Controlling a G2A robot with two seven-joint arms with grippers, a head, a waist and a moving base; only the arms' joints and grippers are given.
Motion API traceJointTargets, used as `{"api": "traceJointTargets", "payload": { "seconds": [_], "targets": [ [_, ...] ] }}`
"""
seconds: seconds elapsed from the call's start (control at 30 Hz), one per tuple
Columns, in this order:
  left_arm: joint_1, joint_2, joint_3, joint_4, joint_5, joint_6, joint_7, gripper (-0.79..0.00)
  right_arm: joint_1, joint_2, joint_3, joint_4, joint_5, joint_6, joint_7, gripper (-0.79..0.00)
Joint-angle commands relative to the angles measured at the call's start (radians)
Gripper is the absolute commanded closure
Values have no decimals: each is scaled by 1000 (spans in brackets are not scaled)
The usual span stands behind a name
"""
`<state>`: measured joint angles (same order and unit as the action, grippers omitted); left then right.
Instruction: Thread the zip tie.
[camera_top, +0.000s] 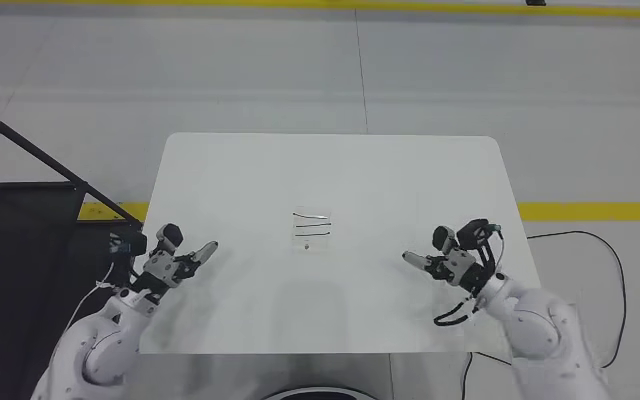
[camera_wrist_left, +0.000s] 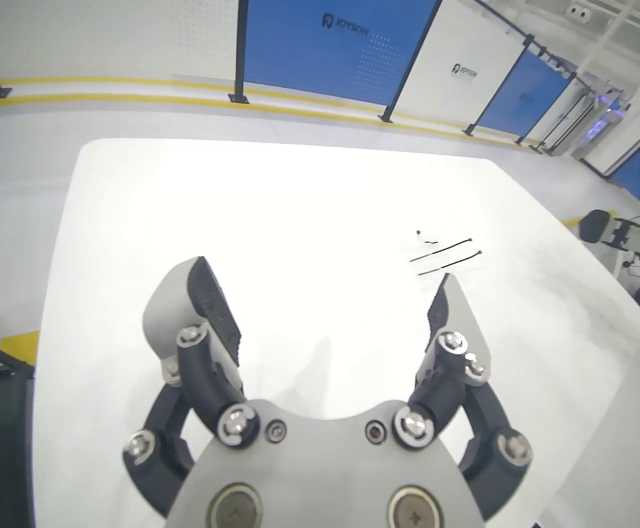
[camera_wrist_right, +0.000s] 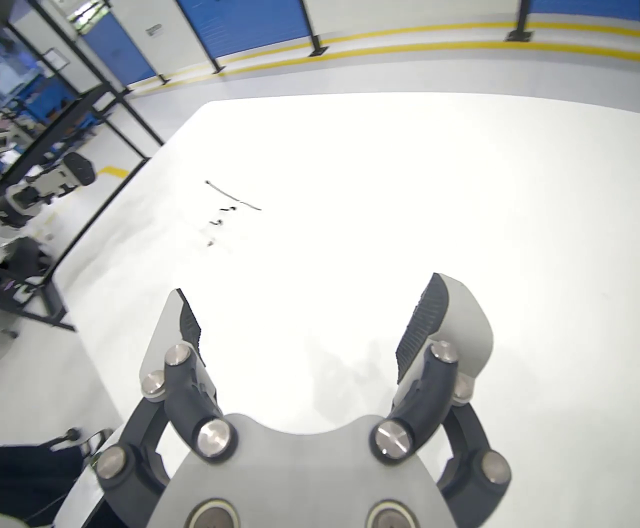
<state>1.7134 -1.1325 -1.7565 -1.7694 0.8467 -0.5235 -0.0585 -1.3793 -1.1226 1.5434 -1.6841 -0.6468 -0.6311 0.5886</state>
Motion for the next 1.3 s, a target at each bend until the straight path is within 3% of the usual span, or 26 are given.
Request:
{"api": "traceJointTargets", "payload": {
  "seconds": [0.0,0.27,0.8,0.9,1.07,1.27],
  "targets": [
    [1,2,-6,13,-49,-45,-8,-785,77,3,-35,58,149,-38,130,-785],
    [-4,9,-38,40,-126,-136,-33,-785,299,5,-161,234,453,-33,399,-785],
    [-8,8,-31,39,-133,-120,-37,-785,297,4,-180,221,429,-19,390,-785],
    [-17,7,-22,41,-153,-93,-43,-785,319,-3,-225,207,412,98,355,-785],
    [-22,5,-4,52,-206,-96,-50,-785,433,-25,-332,245,446,295,394,-785],
    [-37,7,0,65,-285,-103,-99,-785,559,-52,-425,371,541,414,442,-785]
  ]
}}
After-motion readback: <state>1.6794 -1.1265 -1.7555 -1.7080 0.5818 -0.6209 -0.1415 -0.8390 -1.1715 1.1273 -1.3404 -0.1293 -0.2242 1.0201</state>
